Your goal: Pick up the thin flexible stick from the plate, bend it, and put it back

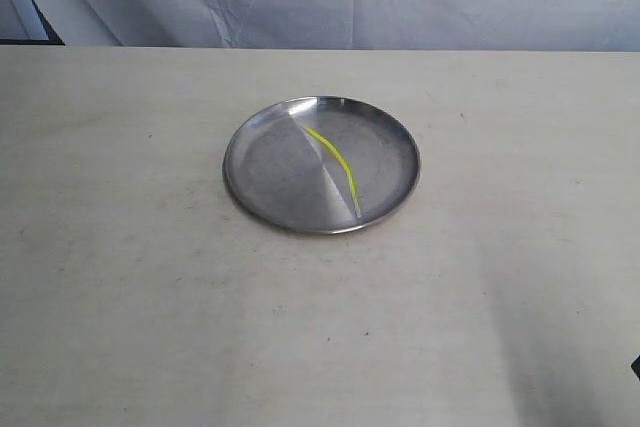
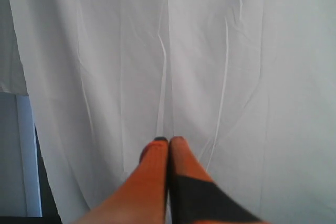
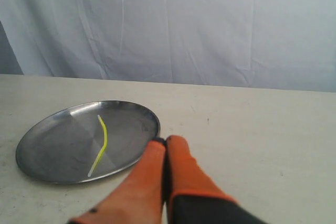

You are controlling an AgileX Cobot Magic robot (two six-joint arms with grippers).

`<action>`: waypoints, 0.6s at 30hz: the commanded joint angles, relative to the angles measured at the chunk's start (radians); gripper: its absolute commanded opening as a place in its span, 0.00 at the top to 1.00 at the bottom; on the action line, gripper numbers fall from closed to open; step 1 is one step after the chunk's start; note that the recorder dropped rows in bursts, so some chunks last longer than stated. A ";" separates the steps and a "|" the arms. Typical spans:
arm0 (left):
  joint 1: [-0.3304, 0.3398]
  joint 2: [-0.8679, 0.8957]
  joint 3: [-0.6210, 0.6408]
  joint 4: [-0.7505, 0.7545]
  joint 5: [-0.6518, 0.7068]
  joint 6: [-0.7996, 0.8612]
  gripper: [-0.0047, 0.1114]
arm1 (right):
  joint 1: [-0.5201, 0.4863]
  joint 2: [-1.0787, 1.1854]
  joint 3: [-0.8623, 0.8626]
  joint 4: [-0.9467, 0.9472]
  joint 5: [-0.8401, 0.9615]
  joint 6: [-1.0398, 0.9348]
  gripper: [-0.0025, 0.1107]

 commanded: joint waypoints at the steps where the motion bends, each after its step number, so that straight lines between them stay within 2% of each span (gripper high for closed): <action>1: -0.010 -0.014 0.002 -0.064 -0.050 0.015 0.96 | 0.003 -0.004 0.001 -0.001 0.000 -0.001 0.98; 4: -0.003 -0.030 0.004 -0.175 -0.101 0.015 0.96 | 0.003 -0.004 0.001 -0.001 0.000 0.001 0.98; 6: 0.035 -0.048 0.018 -0.260 -0.209 0.017 0.96 | 0.003 -0.004 0.001 -0.001 0.000 0.001 0.98; 11: 0.240 -0.144 0.137 -0.330 -0.623 0.015 0.96 | 0.003 -0.004 0.001 -0.001 0.003 0.001 0.98; 13: 0.316 -0.190 0.192 -0.356 -0.719 0.015 0.96 | 0.003 -0.004 0.001 -0.001 0.003 0.001 0.98; 15: 0.377 -0.240 0.233 -0.401 -0.747 0.015 0.96 | 0.003 -0.004 0.001 -0.001 0.003 0.001 0.98; 18: 0.456 -0.326 0.293 -0.516 -0.713 0.013 0.96 | 0.003 -0.004 0.001 -0.001 0.003 0.001 0.98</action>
